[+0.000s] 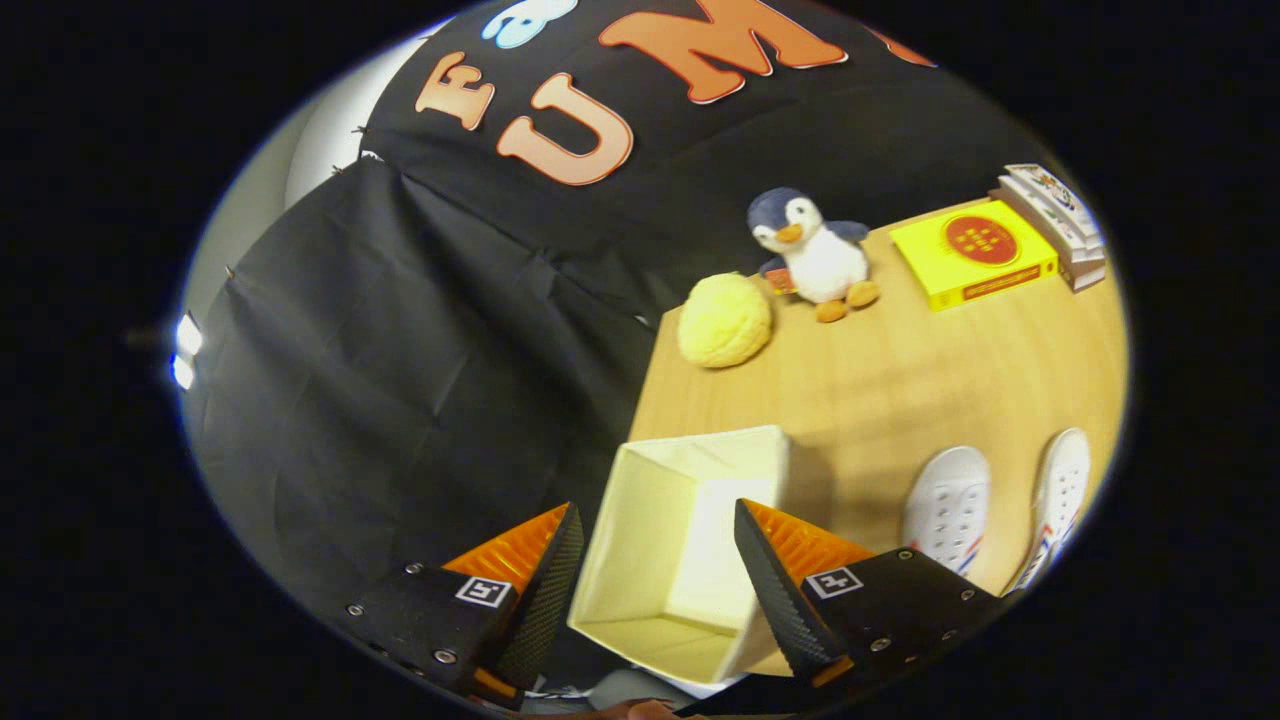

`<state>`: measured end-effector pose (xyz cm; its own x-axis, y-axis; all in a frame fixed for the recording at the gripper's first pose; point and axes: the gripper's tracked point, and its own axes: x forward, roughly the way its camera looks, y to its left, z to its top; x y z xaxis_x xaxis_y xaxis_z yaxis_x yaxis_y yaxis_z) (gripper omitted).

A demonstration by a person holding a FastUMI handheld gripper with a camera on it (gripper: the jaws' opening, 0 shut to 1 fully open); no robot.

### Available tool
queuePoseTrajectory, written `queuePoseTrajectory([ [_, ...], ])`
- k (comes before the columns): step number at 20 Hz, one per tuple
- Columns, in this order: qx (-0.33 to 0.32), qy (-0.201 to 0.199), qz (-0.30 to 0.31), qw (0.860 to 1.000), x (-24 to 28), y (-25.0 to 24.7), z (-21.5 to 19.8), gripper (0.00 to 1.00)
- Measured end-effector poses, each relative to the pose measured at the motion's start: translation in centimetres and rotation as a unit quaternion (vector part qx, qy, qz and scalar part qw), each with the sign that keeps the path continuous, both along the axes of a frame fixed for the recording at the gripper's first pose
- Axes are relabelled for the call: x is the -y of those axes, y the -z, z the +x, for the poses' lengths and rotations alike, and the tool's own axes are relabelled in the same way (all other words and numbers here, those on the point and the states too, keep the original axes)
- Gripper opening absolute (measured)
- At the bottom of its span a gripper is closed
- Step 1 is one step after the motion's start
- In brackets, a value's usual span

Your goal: Open the storage box then place both shoes into the box .Put the left shoe in first, then the right shoe, with the right side of both shoes facing outward in a uniform manner.

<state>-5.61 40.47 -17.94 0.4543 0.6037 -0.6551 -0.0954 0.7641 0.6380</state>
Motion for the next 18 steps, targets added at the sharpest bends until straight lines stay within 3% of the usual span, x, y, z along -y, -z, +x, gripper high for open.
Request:
queuePoseTrajectory([
  [4, -0.001, 0.008, -0.1, 0.995, 7.1, 5.2, -2.5, 0.91],
  [10, -0.029, -0.001, -0.183, 0.983, 13.6, 10.8, -6.9, 0.92],
  [18, -0.042, -0.068, -0.271, 0.959, 15.8, 18.3, -10.8, 0.82],
])
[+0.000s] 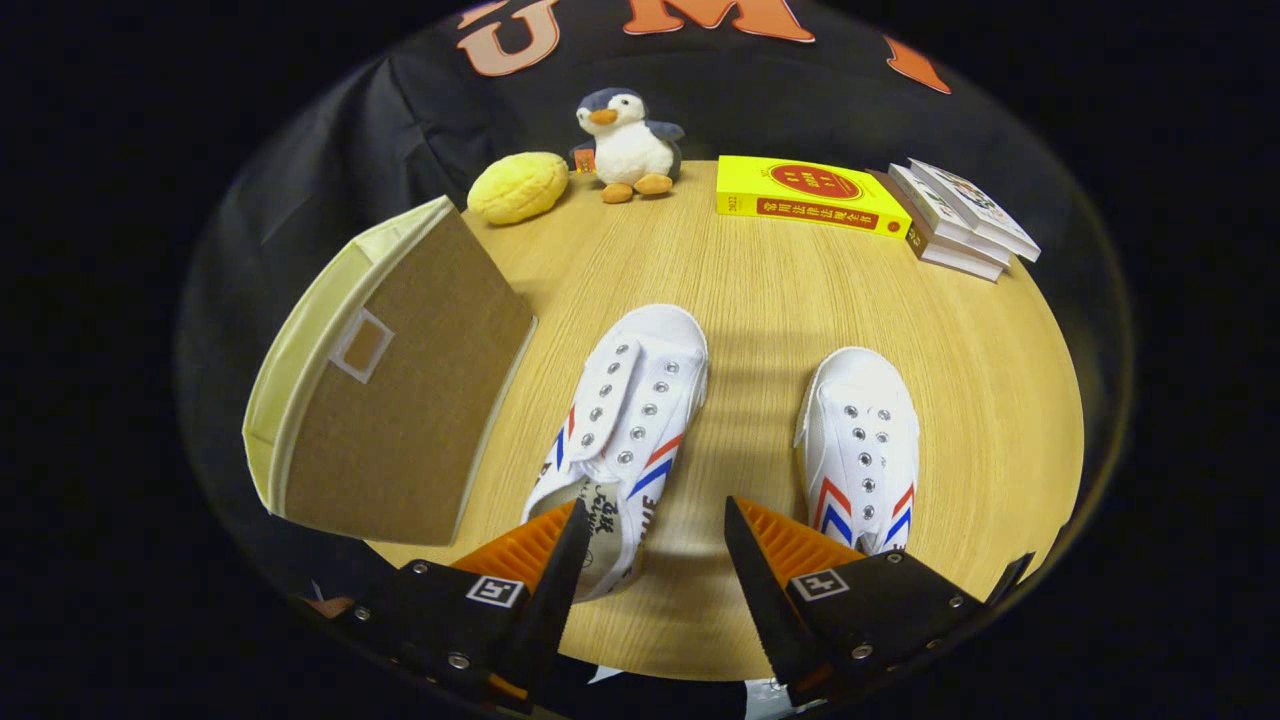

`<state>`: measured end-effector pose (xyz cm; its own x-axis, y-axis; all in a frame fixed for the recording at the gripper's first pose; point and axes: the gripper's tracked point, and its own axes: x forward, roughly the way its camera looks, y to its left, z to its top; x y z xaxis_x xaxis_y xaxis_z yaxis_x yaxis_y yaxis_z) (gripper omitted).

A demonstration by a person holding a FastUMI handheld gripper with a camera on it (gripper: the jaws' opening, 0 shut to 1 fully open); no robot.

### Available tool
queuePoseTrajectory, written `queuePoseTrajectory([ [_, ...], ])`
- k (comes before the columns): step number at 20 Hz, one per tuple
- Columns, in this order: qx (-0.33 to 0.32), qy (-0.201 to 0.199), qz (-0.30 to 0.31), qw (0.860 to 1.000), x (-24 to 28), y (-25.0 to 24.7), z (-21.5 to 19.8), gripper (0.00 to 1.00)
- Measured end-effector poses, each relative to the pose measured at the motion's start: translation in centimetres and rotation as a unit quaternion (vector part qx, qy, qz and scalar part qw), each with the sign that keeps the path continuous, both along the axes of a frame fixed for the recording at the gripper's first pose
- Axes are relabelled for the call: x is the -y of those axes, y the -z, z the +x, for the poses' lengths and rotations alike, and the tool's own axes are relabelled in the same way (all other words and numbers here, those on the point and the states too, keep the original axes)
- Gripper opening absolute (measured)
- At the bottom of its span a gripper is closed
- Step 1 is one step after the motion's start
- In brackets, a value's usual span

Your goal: Open the storage box then place both shoes into the box .Put the left shoe in first, then the right shoe, with the right side of both shoes facing outward in a uniform manner.

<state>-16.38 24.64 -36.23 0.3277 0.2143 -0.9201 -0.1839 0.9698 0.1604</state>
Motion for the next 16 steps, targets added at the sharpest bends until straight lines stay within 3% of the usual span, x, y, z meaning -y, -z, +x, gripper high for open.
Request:
queuePoseTrajectory([
  [5, -0.003, -0.027, -0.033, 0.999, 0.3, 2.4, -0.1, 0.78],
  [7, 0.006, -0.021, -0.049, 0.999, 0.5, 3.1, 0.6, 0.78],
  [16, 0.061, -0.025, -0.038, 0.997, 0.0, 2.9, 2.5, 0.63],
])
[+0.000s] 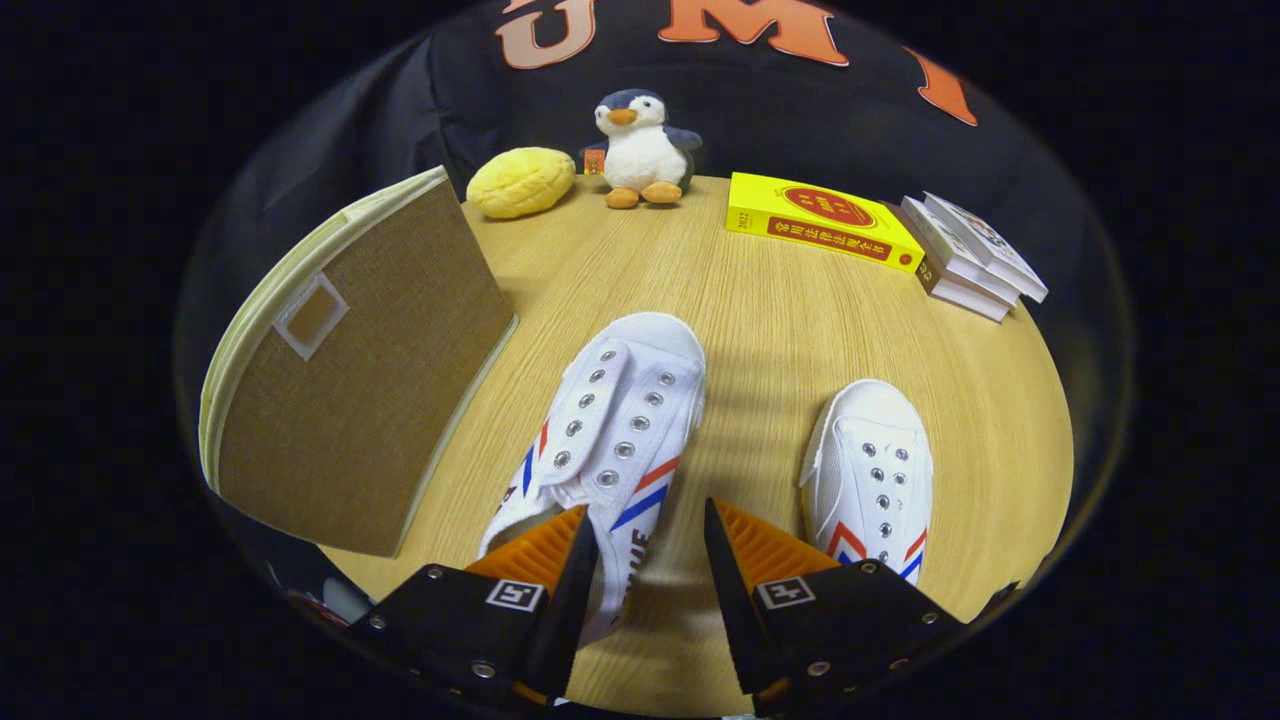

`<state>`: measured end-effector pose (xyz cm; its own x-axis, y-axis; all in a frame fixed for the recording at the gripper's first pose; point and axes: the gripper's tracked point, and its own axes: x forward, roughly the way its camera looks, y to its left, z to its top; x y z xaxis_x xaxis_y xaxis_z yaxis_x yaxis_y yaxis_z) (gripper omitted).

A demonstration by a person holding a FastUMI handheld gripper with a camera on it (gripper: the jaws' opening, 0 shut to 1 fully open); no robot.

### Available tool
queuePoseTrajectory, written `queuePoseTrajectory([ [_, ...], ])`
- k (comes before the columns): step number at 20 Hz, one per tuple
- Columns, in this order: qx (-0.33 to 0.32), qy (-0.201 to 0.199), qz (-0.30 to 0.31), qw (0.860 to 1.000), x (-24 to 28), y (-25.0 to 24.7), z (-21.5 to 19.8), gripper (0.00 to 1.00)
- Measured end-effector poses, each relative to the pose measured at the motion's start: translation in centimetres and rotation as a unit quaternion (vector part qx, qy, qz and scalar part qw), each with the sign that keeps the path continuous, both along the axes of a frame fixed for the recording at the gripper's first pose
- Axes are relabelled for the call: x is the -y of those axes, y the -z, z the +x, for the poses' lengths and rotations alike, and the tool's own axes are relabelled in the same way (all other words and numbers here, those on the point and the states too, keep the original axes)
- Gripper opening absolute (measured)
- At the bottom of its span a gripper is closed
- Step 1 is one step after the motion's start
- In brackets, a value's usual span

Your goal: Open the storage box then place both shoes into the box .Put the left shoe in first, then the right shoe, with the right side of both shoes facing outward in a uniform manner.

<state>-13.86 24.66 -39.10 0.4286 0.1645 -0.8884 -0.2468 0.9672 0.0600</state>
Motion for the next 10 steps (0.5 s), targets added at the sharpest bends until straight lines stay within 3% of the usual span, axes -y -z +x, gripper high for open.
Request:
queuePoseTrajectory([
  [3, -0.002, -0.004, 0.027, 1.0, -0.6, 0.4, -0.2, 0.58],
  [7, -0.037, 0.009, 0.059, 0.998, -1.5, 0.7, -0.6, 0.39],
  [10, -0.063, 0.029, 0.09, 0.994, -1.6, 0.7, -0.7, 0.19],
])
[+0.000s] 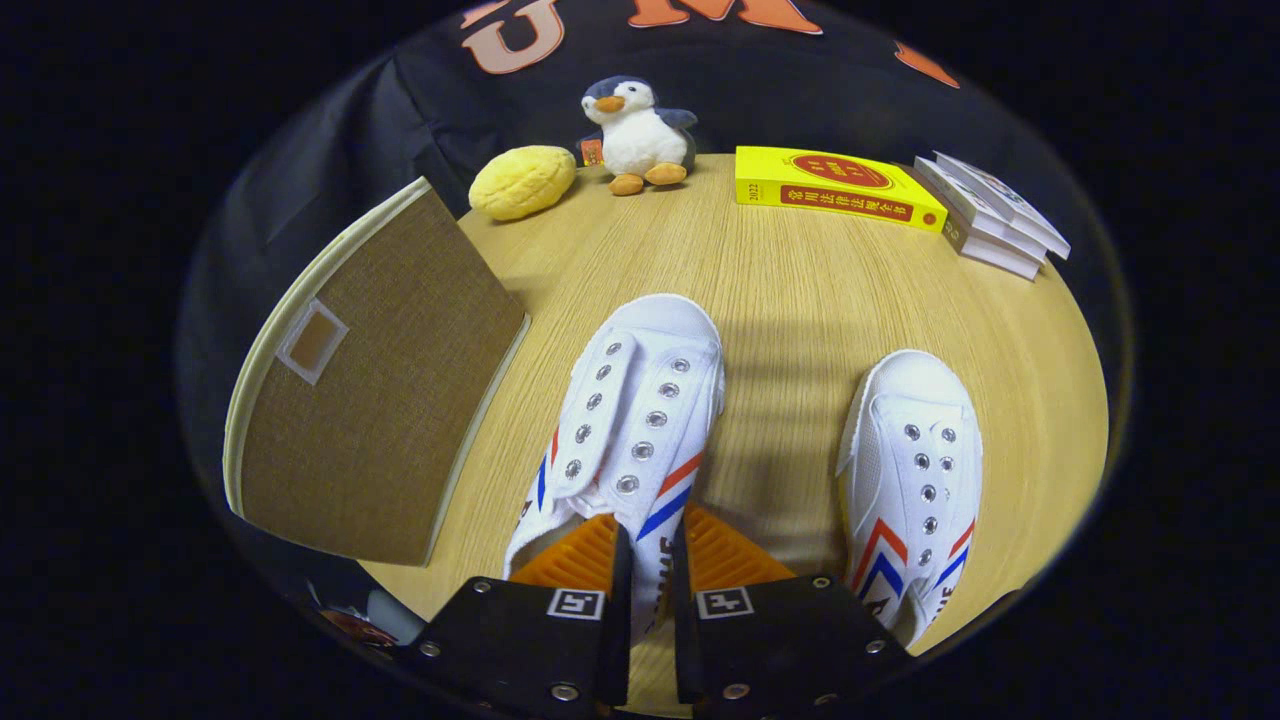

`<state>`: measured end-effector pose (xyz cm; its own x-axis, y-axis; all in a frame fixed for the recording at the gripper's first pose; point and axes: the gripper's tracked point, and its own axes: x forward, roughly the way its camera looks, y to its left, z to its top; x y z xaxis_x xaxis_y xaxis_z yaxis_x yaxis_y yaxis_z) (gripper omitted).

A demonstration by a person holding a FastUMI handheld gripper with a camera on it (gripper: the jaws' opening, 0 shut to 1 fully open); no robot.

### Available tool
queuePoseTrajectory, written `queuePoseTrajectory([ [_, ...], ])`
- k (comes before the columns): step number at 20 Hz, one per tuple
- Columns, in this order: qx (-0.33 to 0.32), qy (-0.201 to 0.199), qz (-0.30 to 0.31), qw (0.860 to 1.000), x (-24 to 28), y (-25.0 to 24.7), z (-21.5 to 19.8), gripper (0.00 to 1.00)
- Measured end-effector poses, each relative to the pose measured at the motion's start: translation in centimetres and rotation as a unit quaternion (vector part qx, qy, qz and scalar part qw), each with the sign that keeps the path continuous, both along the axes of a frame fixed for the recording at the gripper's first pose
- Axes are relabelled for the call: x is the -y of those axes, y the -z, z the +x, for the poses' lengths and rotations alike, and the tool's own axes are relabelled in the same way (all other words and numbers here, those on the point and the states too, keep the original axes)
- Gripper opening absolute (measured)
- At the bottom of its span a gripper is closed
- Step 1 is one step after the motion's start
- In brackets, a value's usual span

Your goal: Open the storage box then place both shoes into the box .Put the left shoe in first, then the right shoe, with the right side of both shoes facing outward in a uniform manner.

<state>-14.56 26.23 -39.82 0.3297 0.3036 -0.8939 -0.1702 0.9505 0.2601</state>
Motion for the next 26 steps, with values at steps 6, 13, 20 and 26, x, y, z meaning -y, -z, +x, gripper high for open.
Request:
queuePoseTrajectory([
  [6, -0.043, 0.087, 0.069, 0.993, -0.3, -1.6, 0.9, 0.01],
  [13, -0.012, 0.12, 0.091, 0.989, -0.8, -6.1, 3.3, 0.01],
  [20, 0.052, 0.109, 0.111, 0.986, -3.4, -14.4, 6.6, 0.01],
  [26, 0.079, 0.087, 0.139, 0.983, -8.0, -20.7, 7.9, 0.01],
])
